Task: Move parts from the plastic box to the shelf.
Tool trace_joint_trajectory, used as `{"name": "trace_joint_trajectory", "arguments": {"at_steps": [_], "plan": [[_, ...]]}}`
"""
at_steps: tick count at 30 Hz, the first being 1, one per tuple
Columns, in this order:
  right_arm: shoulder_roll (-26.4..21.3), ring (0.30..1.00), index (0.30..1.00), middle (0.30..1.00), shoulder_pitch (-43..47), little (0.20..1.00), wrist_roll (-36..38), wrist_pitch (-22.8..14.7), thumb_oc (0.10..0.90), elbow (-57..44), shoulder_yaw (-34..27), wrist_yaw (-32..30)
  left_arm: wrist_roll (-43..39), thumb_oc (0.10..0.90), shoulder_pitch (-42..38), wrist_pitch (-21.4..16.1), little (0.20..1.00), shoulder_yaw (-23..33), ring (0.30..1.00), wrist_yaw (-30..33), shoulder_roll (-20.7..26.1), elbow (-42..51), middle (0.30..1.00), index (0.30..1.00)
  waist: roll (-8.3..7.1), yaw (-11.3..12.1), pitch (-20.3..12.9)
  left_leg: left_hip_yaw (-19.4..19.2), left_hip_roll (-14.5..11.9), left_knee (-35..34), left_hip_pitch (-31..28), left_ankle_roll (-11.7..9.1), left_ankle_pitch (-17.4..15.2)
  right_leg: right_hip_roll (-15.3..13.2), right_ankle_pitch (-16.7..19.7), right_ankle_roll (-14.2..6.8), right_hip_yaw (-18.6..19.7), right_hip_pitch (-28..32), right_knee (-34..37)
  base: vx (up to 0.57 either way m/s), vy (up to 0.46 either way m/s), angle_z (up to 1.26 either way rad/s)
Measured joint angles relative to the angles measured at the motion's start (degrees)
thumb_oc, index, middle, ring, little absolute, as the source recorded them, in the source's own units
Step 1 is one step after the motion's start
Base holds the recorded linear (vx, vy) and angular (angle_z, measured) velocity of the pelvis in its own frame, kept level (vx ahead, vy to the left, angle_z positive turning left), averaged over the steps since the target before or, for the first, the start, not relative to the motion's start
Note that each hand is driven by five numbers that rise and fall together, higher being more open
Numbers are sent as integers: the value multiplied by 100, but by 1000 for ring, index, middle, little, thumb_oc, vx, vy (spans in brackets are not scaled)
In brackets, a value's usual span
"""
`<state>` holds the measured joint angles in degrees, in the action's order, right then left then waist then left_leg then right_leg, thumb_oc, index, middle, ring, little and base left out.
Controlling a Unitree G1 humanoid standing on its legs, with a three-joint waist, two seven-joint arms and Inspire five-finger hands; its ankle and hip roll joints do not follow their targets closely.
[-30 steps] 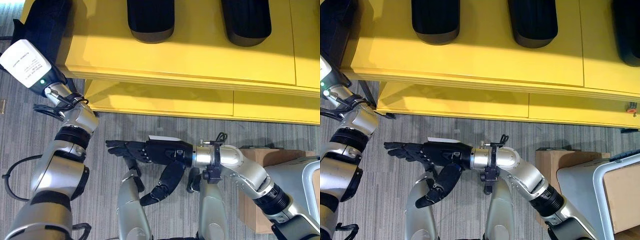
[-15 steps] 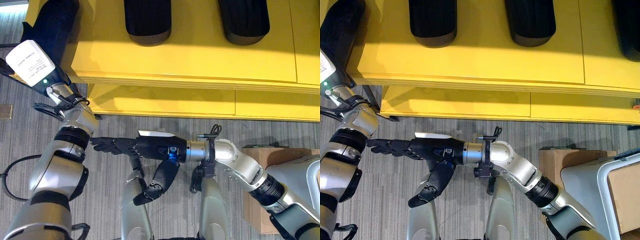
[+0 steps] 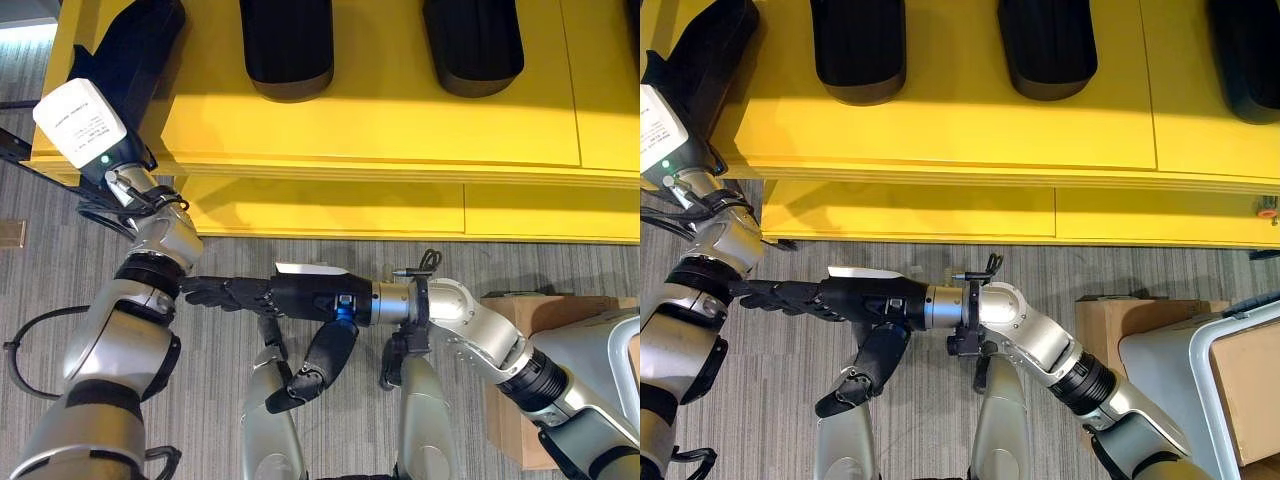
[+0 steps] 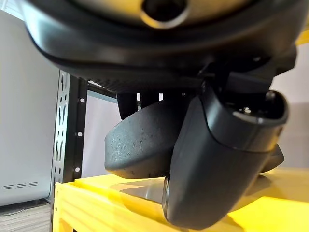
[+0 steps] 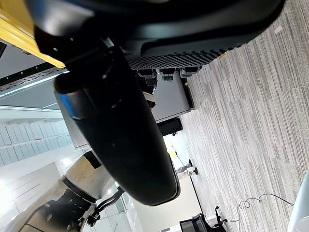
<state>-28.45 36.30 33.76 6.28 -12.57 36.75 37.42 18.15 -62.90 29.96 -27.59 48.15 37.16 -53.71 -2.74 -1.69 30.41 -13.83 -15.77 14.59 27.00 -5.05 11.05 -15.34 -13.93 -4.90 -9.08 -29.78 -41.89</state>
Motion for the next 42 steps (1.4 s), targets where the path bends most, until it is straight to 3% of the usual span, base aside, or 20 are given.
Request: {"name": "trace_joint_trajectory", "arguments": {"at_steps": [14,17,19,20,21,22,23,26,27,30,31,33,34,36,38,39,40,42], "plan": [[-92,1000,1000,1000,-12,1000,-107,113,900,-87,26,218,-282,400,-131,5,300,-169,300,-353,-33,-148,300,300,23,-137,-10,4,-22,-3,-358,-78,-80,18,-84,19,-22,382,-2,126,-9,0],[-111,1000,1000,1000,-101,1000,-90,173,900,-121,3,203,-467,400,-128,-16,300,-211,300,-381,-135,-153,300,300,171,-228,-13,-73,-38,-95,-420,-23,-130,-15,-144,29,-211,583,25,195,0,30],[-132,1000,1000,1000,-589,1000,-41,198,900,-222,-195,94,-446,400,-116,-253,300,-583,300,-393,-477,-167,300,300,478,-322,-3,-292,-228,-75,-427,195,-103,-43,-248,98,-597,1011,46,231,126,106],[-162,1000,1000,1000,-711,1000,-7,220,900,-227,-209,55,-430,400,-86,-394,300,-709,300,-407,-535,-133,300,300,520,-355,-13,-542,-356,58,-456,177,-302,-131,-351,106,-753,1194,100,111,279,103],[-190,1000,1000,1000,-685,1000,3,210,900,-243,-188,55,-433,400,-84,-411,300,-737,300,-414,-521,-90,300,300,485,-328,-16,-477,-276,139,-461,127,-317,-203,-396,71,-750,1206,65,79,306,44],[-219,1000,1000,1000,-639,1000,7,180,900,-247,-165,14,-428,400,-14,-391,300,-720,300,-429,-501,8,300,300,511,-218,-8,-93,-61,280,-458,81,-281,-234,-430,59,-623,1159,-60,99,278,-17],[-204,1000,1000,1000,-638,1000,2,180,900,-243,-142,-58,-428,400,21,-375,300,-664,300,-432,-485,18,300,300,512,-133,-8,4,-33,429,-440,32,-311,-223,-451,55,-512,1120,-122,82,248,-29],[-213,1000,1000,1000,-570,1000,0,181,900,-245,-96,-292,-424,400,52,-360,300,-580,300,-498,-489,41,300,300,471,-145,-15,-16,41,992,-278,79,-618,-398,-486,-23,-359,1206,-109,140,281,-3],[-222,1000,1000,1000,-529,1000,2,212,900,-249,-96,-373,-421,400,49,-405,300,-577,300,-510,-488,42,300,300,445,-116,-18,-29,39,1192,-234,129,-755,-430,-473,-147,-383,1271,-58,84,202,6],[-197,1000,1000,1000,-446,1000,2,316,900,-307,-98,-538,-379,400,42,-447,300,-556,300,-649,-459,28,300,300,284,-60,-16,-180,37,1737,-208,200,-1188,-615,-427,-159,-415,1318,-147,222,215,-23],[-106,1000,1000,1000,-494,1000,8,428,900,-312,-103,-530,-352,400,220,-385,300,-450,300,-744,-380,111,300,300,213,34,-9,-314,-109,2014,-328,283,-1553,-793,-302,-93,-541,1272,-464,317,57,-63],[-34,1000,1000,1000,-725,1000,21,470,900,-363,-101,-508,-322,400,573,-246,300,-191,300,-776,-367,352,300,300,166,17,-16,-435,-140,2080,-584,336,-1722,-852,-1,28,-496,1288,-667,236,-123,-49],[-1,1000,1000,1000,-1062,1000,21,483,900,-583,-111,-469,-276,400,866,-84,300,-106,300,-813,-401,662,300,300,127,-8,-12,-485,-108,1897,-859,326,-1771,-845,93,-8,-356,1180,-727,108,-433,-20],[18,1000,1000,1000,-1178,1000,2,559,900,-754,-146,-383,-102,400,874,70,300,-41,300,-806,-417,699,300,300,115,-101,24,-449,-82,1518,-851,302,-1551,-519,31,-167,-155,925,317,15,-440,11],[125,1000,1000,1000,-1090,1000,-65,564,900,-749,-353,-360,-103,400,397,44,300,-176,300,-686,-380,360,300,300,49,-205,5,-400,-95,1512,-398,372,-1473,-343,398,-214,155,522,1011,29,-225,60],[212,1000,1000,1000,-1036,1000,-78,563,900,-676,-429,-346,-102,400,212,-47,300,-197,300,-620,-340,251,300,300,69,-322,25,-288,-80,1513,-137,348,-1407,-299,939,-332,147,468,1164,38,-312,87],[252,1000,1000,1000,-1015,1000,-109,537,900,-615,-429,-345,-103,400,181,-154,300,-185,300,-583,-339,207,300,300,85,-383,35,-215,-64,1453,-62,329,-1300,-198,1134,-326,211,415,1023,27,-315,83],[199,1000,1000,1000,-996,1000,-121,439,900,-529,-418,-291,-101,400,232,-301,300,-213,300,-551,-390,215,300,300,93,-429,33,1,-27,1095,-129,227,-1098,-173,789,-236,97,411,807,69,-251,61]]}}
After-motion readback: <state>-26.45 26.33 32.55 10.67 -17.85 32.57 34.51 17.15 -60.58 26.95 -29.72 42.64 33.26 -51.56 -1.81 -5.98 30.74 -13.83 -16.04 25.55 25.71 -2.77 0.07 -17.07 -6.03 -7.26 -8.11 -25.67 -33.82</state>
